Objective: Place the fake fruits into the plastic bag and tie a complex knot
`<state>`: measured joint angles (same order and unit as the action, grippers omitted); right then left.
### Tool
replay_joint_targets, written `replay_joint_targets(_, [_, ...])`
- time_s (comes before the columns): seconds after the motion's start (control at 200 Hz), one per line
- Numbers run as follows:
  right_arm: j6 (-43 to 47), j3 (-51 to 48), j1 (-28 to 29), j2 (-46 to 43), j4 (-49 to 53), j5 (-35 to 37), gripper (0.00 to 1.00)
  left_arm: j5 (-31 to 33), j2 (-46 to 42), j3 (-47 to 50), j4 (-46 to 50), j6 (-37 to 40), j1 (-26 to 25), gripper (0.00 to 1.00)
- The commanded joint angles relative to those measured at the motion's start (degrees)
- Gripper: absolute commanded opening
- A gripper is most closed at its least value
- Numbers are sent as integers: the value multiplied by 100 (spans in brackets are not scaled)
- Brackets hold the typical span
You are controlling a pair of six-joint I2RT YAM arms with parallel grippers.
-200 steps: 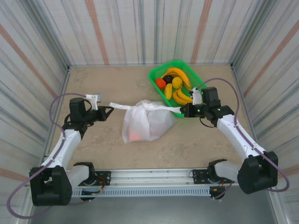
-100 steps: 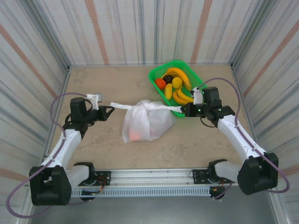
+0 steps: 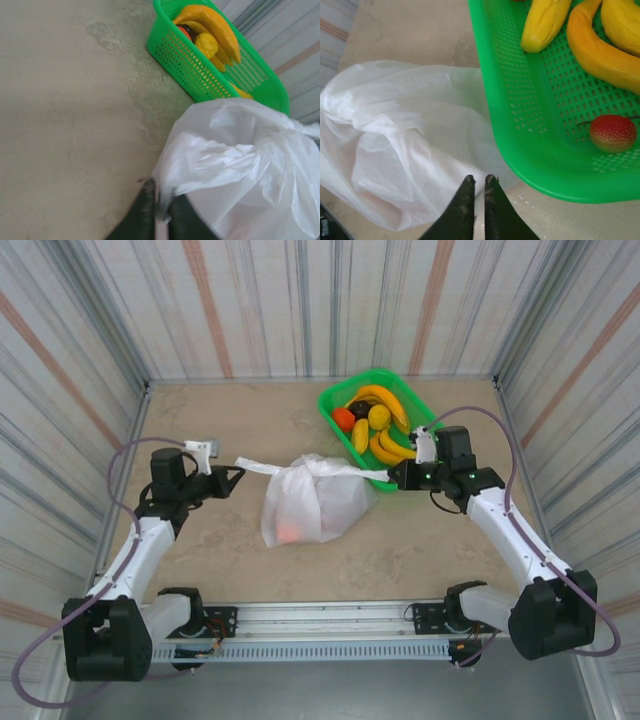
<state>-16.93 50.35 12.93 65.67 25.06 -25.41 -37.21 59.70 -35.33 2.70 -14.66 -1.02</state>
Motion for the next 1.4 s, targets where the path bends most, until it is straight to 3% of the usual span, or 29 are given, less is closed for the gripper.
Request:
replay_joint_targets(0.0, [39, 93, -136, -229, 56, -14, 20, 144, -219, -215, -166, -2, 54, 33])
replay_joint_targets(0.145, [242, 179, -213, -367, 109, -176, 38, 83, -529, -208, -247, 42, 43, 37])
replay_joint_targets(0.25, [310, 262, -285, -481, 155, -256, 51, 353, -894, -173, -206, 46, 49, 47])
replay_joint_targets(0.681, [487, 602, -646, -1165, 558, -51, 84, 1482, -2158, -196, 336, 72, 53, 78])
replay_joint_targets(0.857, [554, 521, -771, -1605, 566, 211, 88, 2002, -2652, -123, 606, -44, 109, 95])
replay_joint_targets(0.957, [568, 388, -839, -1849, 541, 540, 100, 2070, -2848, -97, 719, -113, 209, 99])
replay_joint_targets(1.167, [538, -212, -1059, -2219, 173, 1305, 99, 2125, -3095, -117, 861, -160, 322, 99])
replay_joint_targets(1.393, [322, -1521, -1149, -2214, -1267, 3071, 99, 2136, -3067, -272, 1057, -20, 435, 99])
